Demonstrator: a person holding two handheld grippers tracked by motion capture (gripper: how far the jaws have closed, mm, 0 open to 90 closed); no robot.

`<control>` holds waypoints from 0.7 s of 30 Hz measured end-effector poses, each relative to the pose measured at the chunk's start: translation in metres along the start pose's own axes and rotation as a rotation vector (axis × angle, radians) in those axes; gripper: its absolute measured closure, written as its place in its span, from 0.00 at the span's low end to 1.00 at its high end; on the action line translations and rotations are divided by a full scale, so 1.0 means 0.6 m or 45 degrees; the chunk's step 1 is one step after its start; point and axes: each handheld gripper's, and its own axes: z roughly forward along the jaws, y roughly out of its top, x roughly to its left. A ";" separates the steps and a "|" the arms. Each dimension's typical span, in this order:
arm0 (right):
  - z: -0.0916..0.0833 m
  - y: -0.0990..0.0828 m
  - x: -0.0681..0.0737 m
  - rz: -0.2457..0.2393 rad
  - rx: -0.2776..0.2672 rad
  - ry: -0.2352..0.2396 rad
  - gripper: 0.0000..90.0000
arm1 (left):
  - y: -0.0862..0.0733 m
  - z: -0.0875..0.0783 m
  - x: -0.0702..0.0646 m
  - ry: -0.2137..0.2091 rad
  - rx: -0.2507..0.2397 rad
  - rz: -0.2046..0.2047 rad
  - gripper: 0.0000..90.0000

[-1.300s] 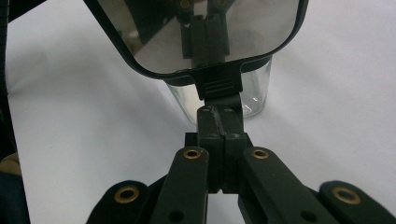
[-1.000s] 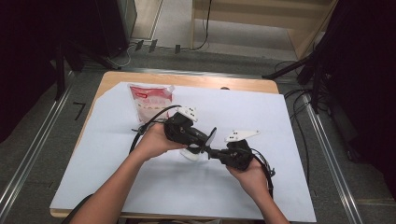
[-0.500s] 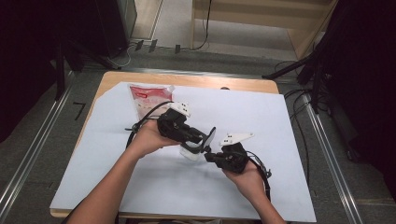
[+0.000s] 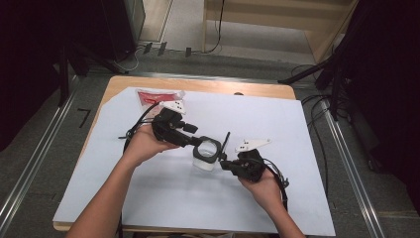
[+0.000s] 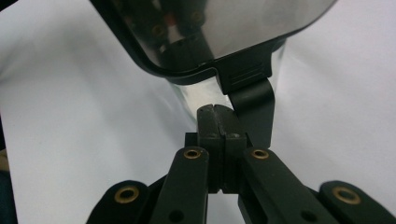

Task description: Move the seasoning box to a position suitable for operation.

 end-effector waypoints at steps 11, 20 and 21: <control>-0.003 0.004 -0.035 0.048 -0.005 -0.045 1.00 | -0.019 -0.031 0.002 0.099 0.021 0.012 0.41; -0.003 0.009 -0.055 0.069 -0.014 -0.073 1.00 | -0.036 -0.055 0.009 0.141 0.023 -0.002 0.41; -0.003 0.009 -0.056 0.077 -0.017 -0.074 1.00 | -0.038 -0.058 0.010 0.145 0.023 -0.010 0.41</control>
